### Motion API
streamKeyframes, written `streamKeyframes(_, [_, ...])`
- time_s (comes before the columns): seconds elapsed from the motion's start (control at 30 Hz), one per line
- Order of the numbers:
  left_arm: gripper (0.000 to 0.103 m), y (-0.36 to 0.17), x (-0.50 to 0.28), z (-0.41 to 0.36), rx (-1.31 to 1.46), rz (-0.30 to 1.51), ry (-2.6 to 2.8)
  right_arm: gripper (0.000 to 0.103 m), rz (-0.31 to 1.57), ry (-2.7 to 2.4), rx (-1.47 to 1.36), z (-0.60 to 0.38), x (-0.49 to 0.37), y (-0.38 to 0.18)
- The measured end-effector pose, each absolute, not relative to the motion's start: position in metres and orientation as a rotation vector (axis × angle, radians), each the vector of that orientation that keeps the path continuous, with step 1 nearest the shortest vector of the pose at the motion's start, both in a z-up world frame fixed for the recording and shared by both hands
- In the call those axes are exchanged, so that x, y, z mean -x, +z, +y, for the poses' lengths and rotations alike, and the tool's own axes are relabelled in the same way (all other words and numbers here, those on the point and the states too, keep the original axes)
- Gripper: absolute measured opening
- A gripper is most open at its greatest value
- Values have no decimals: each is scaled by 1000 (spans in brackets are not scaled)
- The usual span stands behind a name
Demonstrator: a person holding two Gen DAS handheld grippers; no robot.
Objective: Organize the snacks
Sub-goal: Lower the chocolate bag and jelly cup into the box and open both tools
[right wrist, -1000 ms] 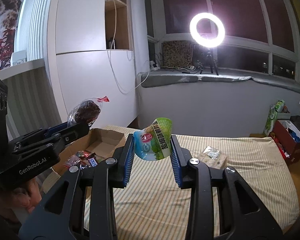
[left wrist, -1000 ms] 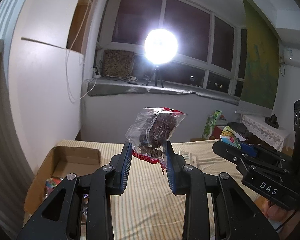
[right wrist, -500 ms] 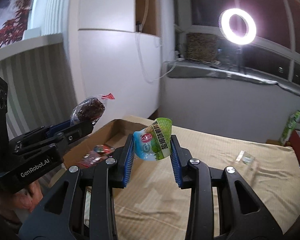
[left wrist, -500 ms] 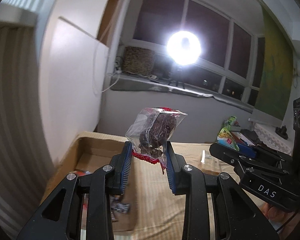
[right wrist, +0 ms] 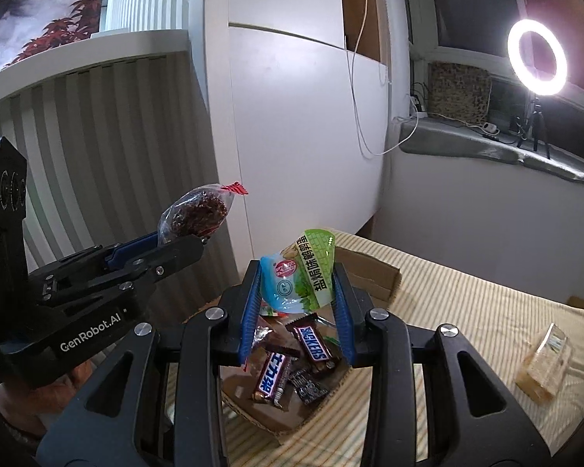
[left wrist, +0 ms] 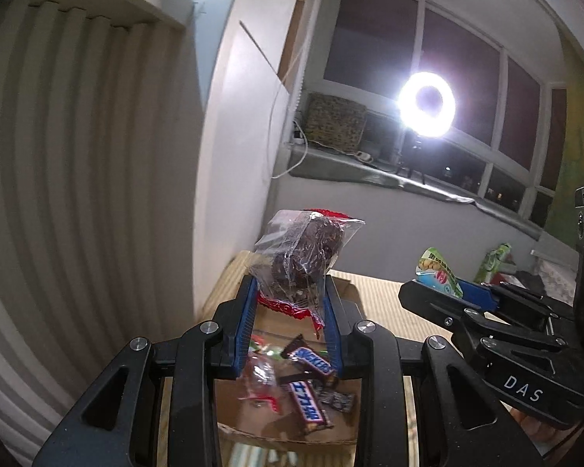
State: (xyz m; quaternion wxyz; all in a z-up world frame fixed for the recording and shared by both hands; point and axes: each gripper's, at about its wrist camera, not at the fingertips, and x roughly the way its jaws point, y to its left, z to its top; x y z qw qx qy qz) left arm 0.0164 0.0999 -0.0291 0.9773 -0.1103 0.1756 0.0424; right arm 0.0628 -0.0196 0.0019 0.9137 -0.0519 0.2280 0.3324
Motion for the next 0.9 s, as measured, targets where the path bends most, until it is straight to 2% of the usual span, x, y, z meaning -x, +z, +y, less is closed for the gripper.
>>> streamKeyframes(0.4, [30, -39, -32, 122, 239, 389, 133, 36, 514, 683, 85, -24, -81, -16])
streamKeyframes(0.9, [30, -85, -63, 111, 223, 544, 94, 38, 608, 712, 48, -19, -121, -59])
